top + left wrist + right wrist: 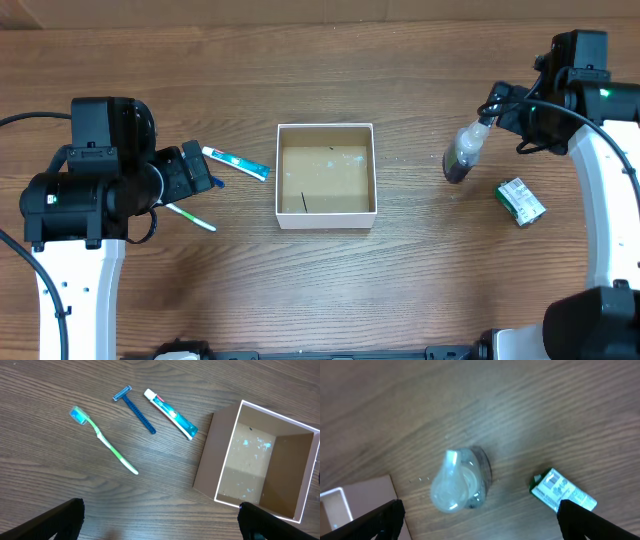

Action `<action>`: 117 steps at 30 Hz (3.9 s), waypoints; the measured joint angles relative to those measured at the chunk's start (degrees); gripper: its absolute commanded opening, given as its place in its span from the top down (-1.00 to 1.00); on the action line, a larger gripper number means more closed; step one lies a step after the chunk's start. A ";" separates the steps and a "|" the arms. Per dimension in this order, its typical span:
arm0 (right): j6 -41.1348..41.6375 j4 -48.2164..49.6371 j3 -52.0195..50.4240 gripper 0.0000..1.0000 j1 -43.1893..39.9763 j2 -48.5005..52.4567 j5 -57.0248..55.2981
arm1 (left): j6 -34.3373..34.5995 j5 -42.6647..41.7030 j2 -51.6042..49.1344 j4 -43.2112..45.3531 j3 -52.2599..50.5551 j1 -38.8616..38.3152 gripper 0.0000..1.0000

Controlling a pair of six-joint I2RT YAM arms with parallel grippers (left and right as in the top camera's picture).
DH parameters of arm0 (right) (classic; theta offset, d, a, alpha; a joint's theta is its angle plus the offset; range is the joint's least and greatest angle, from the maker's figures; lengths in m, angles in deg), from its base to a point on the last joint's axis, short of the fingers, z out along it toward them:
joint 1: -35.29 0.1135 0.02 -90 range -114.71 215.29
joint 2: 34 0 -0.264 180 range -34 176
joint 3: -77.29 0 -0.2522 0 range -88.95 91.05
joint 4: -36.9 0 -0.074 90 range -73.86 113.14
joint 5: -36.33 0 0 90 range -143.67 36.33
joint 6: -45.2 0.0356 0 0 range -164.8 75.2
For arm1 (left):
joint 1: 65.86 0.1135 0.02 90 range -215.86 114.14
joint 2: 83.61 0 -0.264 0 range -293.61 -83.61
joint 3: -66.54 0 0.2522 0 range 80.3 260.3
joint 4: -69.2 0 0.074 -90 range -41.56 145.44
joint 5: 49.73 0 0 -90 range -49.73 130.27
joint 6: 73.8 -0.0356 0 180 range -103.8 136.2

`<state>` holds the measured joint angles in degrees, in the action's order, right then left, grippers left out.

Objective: Pack container
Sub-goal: 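Move the right gripper to the pump bottle and grasp it, then lift the pump bottle with the right gripper and lower it into the box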

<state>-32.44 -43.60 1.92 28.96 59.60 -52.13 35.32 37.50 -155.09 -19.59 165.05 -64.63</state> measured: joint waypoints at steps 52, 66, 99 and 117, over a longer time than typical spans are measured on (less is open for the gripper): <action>1.11 2.47 0.09 0.93 5.90 9.53 -3.26 | 0.00 0.00 -0.81 0.02 0.00 0.00 -1.00; -0.44 -15.28 24.72 0.93 19.89 8.37 -4.46 | 0.00 0.02 -0.83 0.02 0.00 0.00 -1.00; 15.47 13.70 2.78 0.93 38.34 11.82 -6.97 | 0.00 1.40 -0.85 0.02 0.00 0.00 -1.00; 15.74 14.99 2.43 0.31 38.34 13.62 -7.54 | 0.00 1.49 -0.87 0.02 0.00 0.00 -1.00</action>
<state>-16.70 -28.61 4.34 67.30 73.22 -59.67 35.32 38.99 -155.96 -19.56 165.05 -64.63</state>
